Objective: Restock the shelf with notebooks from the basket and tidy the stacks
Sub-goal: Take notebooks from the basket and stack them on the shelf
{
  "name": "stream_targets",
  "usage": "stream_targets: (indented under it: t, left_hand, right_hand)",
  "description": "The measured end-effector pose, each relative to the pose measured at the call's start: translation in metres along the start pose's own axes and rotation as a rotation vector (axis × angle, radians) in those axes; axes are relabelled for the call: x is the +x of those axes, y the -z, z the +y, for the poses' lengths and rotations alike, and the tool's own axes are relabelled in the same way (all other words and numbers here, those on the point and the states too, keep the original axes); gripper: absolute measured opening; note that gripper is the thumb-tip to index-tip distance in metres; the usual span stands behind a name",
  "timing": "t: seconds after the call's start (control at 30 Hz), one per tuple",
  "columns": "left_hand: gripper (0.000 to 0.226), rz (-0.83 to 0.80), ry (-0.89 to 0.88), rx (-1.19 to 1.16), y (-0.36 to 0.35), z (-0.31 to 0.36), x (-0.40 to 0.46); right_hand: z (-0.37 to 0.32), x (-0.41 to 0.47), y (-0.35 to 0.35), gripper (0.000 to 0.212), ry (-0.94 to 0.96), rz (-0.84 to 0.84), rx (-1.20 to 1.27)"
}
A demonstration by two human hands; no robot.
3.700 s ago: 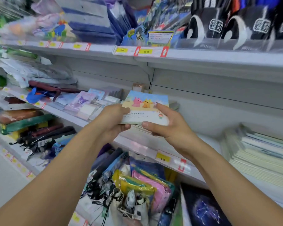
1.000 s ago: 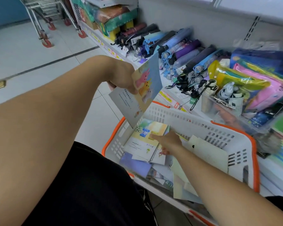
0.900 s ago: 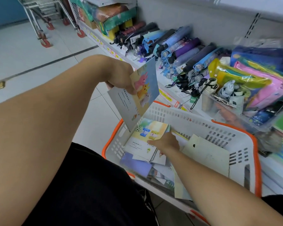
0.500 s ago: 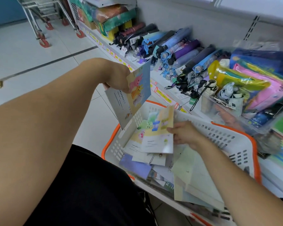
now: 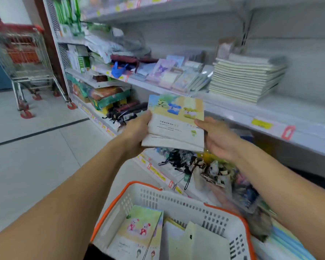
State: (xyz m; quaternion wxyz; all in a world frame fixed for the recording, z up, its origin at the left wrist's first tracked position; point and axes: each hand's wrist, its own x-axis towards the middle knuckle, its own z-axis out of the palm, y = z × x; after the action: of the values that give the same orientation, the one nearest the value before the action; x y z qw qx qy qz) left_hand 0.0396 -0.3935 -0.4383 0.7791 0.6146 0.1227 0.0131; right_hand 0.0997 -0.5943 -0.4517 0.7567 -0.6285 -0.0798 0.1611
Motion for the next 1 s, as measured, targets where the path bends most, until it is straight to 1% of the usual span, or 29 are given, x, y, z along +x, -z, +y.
stream_targets:
  t: [0.03, 0.07, 0.13, 0.17, 0.23, 0.27, 0.3, 0.37, 0.43, 0.5, 0.53, 0.6, 0.67, 0.7, 0.73, 0.83, 0.9, 0.93, 1.0]
  left_hand:
    - [0.036, -0.054, -0.001, 0.006, -0.01, 0.004, -0.002]
    - [0.036, -0.115, 0.004, 0.037, -0.019, 0.008, -0.002]
    - [0.028, -0.22, 0.014, 0.118, -0.036, 0.012, -0.002]
    - [0.027, -0.273, 0.021, 0.132, -0.044, 0.014, -0.002]
    - [0.038, -0.371, 0.071, 0.089, -0.06, 0.018, 0.001]
    - [0.04, -0.406, 0.087, 0.07, -0.068, 0.022, 0.003]
    - [0.038, -0.424, 0.086, 0.059, -0.078, 0.027, 0.006]
    - [0.029, -0.377, 0.038, 0.06, -0.098, 0.04, 0.014]
    - [0.021, -0.322, -0.044, 0.176, -0.117, 0.05, 0.022]
    - [0.011, -0.326, -0.124, 0.302, -0.134, 0.056, 0.027]
    - [0.012, -0.331, -0.167, 0.29, -0.14, 0.057, 0.031]
    - [0.017, -0.332, -0.242, 0.2, -0.151, 0.059, 0.041]
    - [0.021, -0.312, -0.297, 0.169, -0.158, 0.066, 0.05]
    - [0.023, -0.309, -0.315, 0.169, -0.161, 0.069, 0.054]
    - [0.023, -0.32, -0.337, 0.166, -0.164, 0.073, 0.056]
    - [0.027, -0.354, -0.4, 0.048, -0.171, 0.083, 0.057]
    - [0.031, -0.355, -0.386, -0.083, -0.173, 0.091, 0.059]
    - [0.034, -0.342, -0.365, -0.135, -0.172, 0.095, 0.06]
    - [0.038, -0.313, -0.33, -0.186, -0.166, 0.1, 0.067]
  right_hand:
    - [-0.008, -0.003, 0.006, 0.019, 0.028, 0.015, -0.01]
    - [-0.014, -0.005, 0.013, 0.023, 0.063, 0.031, -0.022]
    - [-0.022, -0.013, 0.026, 0.033, 0.124, 0.048, -0.051]
    - [-0.025, -0.018, 0.033, 0.035, 0.138, 0.05, -0.073]
    - [-0.031, -0.025, 0.043, 0.034, 0.133, 0.055, -0.116]
    - [-0.033, -0.026, 0.047, 0.033, 0.138, 0.087, -0.128]
    - [-0.037, -0.026, 0.051, 0.031, 0.172, 0.143, -0.133]
    - [-0.044, -0.021, 0.058, 0.029, 0.321, 0.307, -0.121]
    - [-0.055, -0.018, 0.066, 0.032, 0.491, 0.457, -0.097]
    - [-0.067, -0.019, 0.075, 0.036, 0.588, 0.506, -0.093]
    - [-0.072, -0.021, 0.079, 0.037, 0.6, 0.49, -0.096]
    - [-0.082, -0.028, 0.085, 0.045, 0.59, 0.357, -0.113]
    - [-0.091, -0.036, 0.084, 0.067, 0.542, 0.214, -0.103]
    - [-0.095, -0.039, 0.083, 0.075, 0.524, 0.186, -0.097]
    - [-0.098, -0.04, 0.082, 0.075, 0.524, 0.195, -0.089]
    - [-0.123, -0.026, 0.082, 0.062, 0.51, 0.253, 0.015]
    - [-0.151, -0.002, 0.087, 0.051, 0.484, 0.259, 0.14]
    - [-0.166, 0.014, 0.091, 0.038, 0.474, 0.275, 0.169]
    - [-0.197, 0.051, 0.102, 0.006, 0.445, 0.347, 0.151]
